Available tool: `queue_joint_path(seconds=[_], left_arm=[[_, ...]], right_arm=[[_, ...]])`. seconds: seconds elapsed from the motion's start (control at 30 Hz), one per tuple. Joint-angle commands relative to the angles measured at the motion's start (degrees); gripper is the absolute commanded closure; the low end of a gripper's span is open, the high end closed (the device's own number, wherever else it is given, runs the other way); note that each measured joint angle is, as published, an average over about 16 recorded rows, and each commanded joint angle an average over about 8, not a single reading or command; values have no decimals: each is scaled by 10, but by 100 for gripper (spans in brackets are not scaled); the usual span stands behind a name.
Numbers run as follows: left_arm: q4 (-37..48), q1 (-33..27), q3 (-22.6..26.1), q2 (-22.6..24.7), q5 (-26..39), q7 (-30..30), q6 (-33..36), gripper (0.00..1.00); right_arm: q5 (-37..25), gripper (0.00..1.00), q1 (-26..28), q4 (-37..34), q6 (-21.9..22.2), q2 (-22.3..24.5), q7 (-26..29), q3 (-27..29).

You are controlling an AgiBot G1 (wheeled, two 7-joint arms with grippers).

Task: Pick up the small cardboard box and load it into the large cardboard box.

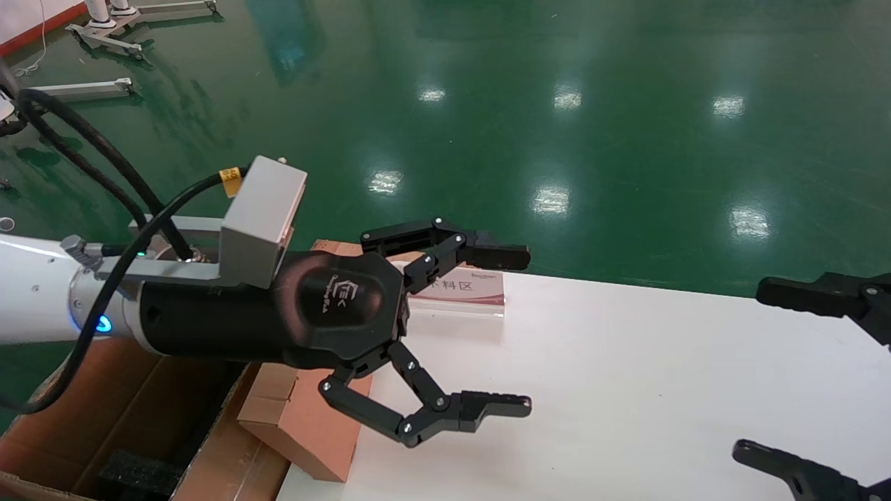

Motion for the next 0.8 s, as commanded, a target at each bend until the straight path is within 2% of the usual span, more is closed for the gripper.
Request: queue_joint_path(seconds=[0.03,0.53,0.8], left_arm=[[0,0,0,0,0,0,0,0],[-1,-2,3,-4,9,-5,-3,0],[-29,-48,41,-28,99,-70,-11,0]], right_arm=[[0,0,0,0,0,0,0,0],[0,0,0,0,0,0,0,0],[0,0,0,0,0,0,0,-1]])
